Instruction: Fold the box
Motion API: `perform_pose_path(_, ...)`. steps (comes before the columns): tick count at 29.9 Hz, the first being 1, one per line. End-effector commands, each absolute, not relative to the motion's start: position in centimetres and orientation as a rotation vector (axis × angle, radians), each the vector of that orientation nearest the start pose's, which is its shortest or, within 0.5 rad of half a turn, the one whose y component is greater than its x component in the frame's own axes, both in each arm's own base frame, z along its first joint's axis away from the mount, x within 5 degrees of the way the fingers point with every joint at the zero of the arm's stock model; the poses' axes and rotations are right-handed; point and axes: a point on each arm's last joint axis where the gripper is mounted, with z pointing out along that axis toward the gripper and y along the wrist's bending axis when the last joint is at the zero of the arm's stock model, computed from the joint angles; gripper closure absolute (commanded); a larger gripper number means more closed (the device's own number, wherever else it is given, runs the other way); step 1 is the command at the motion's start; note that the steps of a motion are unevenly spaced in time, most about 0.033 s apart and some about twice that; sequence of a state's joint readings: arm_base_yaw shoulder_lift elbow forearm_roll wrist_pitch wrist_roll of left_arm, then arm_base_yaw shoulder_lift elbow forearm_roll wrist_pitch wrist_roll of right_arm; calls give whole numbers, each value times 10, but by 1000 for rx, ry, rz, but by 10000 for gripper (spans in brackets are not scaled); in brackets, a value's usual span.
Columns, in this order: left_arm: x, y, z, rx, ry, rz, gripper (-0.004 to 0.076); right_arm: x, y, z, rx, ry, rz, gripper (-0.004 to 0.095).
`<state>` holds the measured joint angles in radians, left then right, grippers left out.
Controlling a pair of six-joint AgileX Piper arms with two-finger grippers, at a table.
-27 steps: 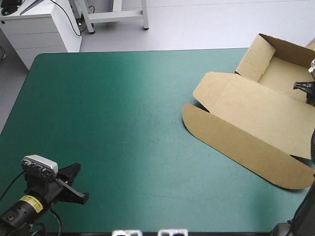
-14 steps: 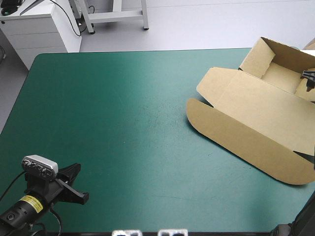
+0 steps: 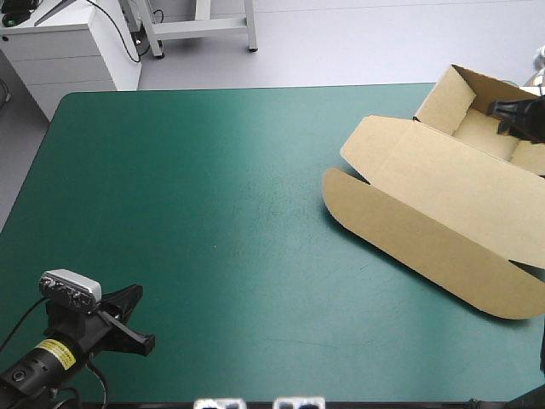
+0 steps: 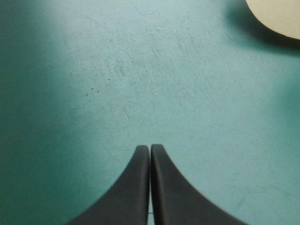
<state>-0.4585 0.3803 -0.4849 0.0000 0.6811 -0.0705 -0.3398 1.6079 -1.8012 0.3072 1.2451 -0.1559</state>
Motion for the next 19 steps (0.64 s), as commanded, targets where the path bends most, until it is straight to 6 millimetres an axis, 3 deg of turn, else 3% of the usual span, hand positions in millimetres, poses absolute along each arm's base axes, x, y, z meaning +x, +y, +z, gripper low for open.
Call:
perform_pose_path(1,68,-36,303,376,1963,-376,732,300,-40,434,-3,2453,245,880)
perform_pose_path(2,68,-36,303,376,1963,-376,732,297,-30,430,-56,2467,255,932)
perform_pose_path(7,68,-36,303,357,1969,-400,732,268,34,416,-381,2469,327,926)
perform_pose_path(10,67,-39,303,336,1977,-454,732,247,61,411,-540,2402,334,926)
perform_pose_path(14,66,-39,304,330,1979,-469,732,220,74,403,-647,2338,316,926)
perform_pose_path(19,66,-39,304,337,1977,-465,732,193,63,395,-594,2239,222,926)
